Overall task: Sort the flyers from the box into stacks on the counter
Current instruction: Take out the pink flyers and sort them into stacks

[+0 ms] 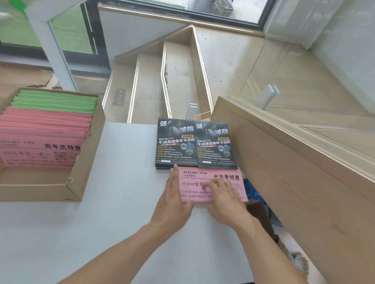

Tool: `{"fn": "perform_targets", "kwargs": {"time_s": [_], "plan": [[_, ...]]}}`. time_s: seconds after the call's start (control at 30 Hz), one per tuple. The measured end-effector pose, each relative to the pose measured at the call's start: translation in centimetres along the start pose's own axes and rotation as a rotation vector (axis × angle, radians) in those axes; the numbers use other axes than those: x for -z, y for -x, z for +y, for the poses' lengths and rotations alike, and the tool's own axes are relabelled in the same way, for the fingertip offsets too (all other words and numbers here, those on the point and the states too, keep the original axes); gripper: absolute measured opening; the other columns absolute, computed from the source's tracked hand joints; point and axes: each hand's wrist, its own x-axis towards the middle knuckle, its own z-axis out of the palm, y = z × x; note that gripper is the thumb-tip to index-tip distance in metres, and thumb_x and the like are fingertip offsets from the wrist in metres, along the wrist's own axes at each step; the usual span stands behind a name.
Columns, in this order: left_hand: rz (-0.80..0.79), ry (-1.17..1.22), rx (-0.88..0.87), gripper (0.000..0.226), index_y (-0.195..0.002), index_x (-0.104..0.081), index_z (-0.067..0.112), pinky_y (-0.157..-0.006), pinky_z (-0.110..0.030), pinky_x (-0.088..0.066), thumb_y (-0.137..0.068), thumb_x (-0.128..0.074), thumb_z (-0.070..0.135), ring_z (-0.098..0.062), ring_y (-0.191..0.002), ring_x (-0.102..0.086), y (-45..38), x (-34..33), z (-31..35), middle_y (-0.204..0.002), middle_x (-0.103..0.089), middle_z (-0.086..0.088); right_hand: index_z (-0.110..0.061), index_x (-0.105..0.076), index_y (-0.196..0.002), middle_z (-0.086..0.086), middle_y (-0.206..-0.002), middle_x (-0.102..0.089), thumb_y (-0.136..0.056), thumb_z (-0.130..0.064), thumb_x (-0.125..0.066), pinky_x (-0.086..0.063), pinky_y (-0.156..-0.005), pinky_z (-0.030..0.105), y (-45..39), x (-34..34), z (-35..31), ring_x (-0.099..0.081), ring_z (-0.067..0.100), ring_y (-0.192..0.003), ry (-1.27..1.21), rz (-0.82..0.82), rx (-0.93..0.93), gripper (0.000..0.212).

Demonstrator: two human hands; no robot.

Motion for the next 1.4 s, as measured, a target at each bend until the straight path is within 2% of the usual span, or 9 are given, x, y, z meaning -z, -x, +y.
{"fn": "perform_targets", "kwargs": {"time_s": [0.13,0.23,0.43,0.57,0.67,0.8,0.9,1.2,1.4], "plan": [[0.124,0.057,-0.125,0.09,-0.159,-0.014,0.037,-0.11,-0.027,-0.043,-0.092,-0.07,0.016,-0.003,-0.136,-0.045,1.4,3.8,-1.3,-0.153,-0.039,0.012,-0.033,-0.043,-0.141,-0.007,-0.143,-0.039,-0.082,0.002,-0.052,-0.034,-0.108,0.038,-0.3,0.7,-1.1,-0.034,0.017,-0.13,0.052,-0.055,-0.062,0.069],[0.283,0.098,-0.298,0.069,-0.147,-0.043,0.028,-0.101,-0.032,-0.051,-0.09,-0.07,0.002,-0.008,-0.122,-0.059,2.4,8.1,-2.2,-0.134,-0.056,0.012,-0.033,-0.044,-0.144,-0.011,-0.141,-0.043,-0.084,0.002,-0.053,-0.035,-0.105,0.034,-1.1,1.7,-4.1,-0.036,0.014,-0.128,-0.03,0.09,-0.065,0.07],[0.573,-0.016,-0.427,0.042,-0.124,-0.065,0.012,-0.103,-0.025,-0.045,-0.086,-0.071,-0.007,-0.011,-0.125,-0.058,2.3,18.4,-4.9,-0.13,-0.064,0.004,-0.033,-0.06,-0.134,-0.015,-0.133,-0.056,-0.095,-0.016,-0.062,-0.038,-0.103,0.028,-4.0,0.3,-16.2,-0.047,0.009,-0.127,-0.249,0.229,0.25,0.043],[0.637,-0.122,-0.315,0.039,-0.123,-0.067,0.014,-0.108,-0.03,-0.044,-0.087,-0.071,-0.002,-0.012,-0.125,-0.056,1.2,25.9,-8.6,-0.129,-0.064,0.006,-0.032,-0.057,-0.14,-0.012,-0.133,-0.06,-0.099,-0.024,-0.06,-0.037,-0.108,0.026,-6.5,-1.0,-25.2,-0.049,0.011,-0.125,-0.283,0.211,0.465,0.041],[0.571,-0.312,-0.178,0.05,-0.137,-0.057,0.019,-0.116,-0.038,-0.039,-0.09,-0.071,0.01,-0.013,-0.135,-0.047,0.2,31.0,-11.5,-0.14,-0.057,0.005,-0.028,-0.051,-0.147,-0.007,-0.141,-0.056,-0.099,-0.021,-0.058,-0.035,-0.111,0.032,-9.0,-1.3,-30.5,-0.047,0.017,-0.129,-0.204,0.216,0.494,0.049],[0.315,-0.53,0.009,0.087,-0.162,-0.014,0.028,-0.123,-0.043,-0.029,-0.094,-0.068,0.026,-0.021,-0.149,-0.032,-1.3,35.4,-15.2,-0.158,-0.042,-0.002,-0.026,-0.038,-0.155,-0.005,-0.147,-0.052,-0.096,-0.013,-0.052,-0.03,-0.113,0.034,-11.7,-2.1,-34.4,-0.043,0.02,-0.135,-0.018,0.205,0.447,0.062],[0.221,-0.522,0.028,0.103,-0.159,0.014,0.04,-0.122,-0.043,-0.032,-0.095,-0.066,0.029,-0.021,-0.151,-0.03,-1.3,35.7,-16.4,-0.16,-0.039,-0.002,-0.024,-0.039,-0.154,-0.004,-0.143,-0.056,-0.093,-0.008,-0.052,-0.032,-0.112,0.034,-12.2,-3.4,-35.2,-0.046,0.022,-0.131,-0.02,0.25,0.397,0.064],[0.403,-0.425,0.009,0.085,-0.159,-0.023,0.032,-0.106,-0.038,-0.049,-0.089,-0.072,0.025,-0.013,-0.13,-0.051,-1.5,35.4,-17.4,-0.138,-0.057,0.007,-0.024,-0.063,-0.131,-0.002,-0.114,-0.069,-0.078,0.008,-0.063,-0.047,-0.094,0.039,-12.7,-5.0,-35.6,-0.06,0.025,-0.108,0.028,0.405,0.428,0.061],[0.439,-0.402,0.011,0.077,-0.154,-0.038,0.026,-0.1,-0.038,-0.05,-0.087,-0.074,0.015,-0.012,-0.12,-0.051,-1.4,35.4,-17.4,-0.118,-0.063,0.01,-0.033,-0.042,-0.148,-0.006,-0.126,-0.065,-0.086,0.003,-0.053,-0.054,-0.083,0.039,-12.0,-4.4,-36.3,-0.064,0.023,-0.108,0.039,0.277,0.445,0.073]]}}
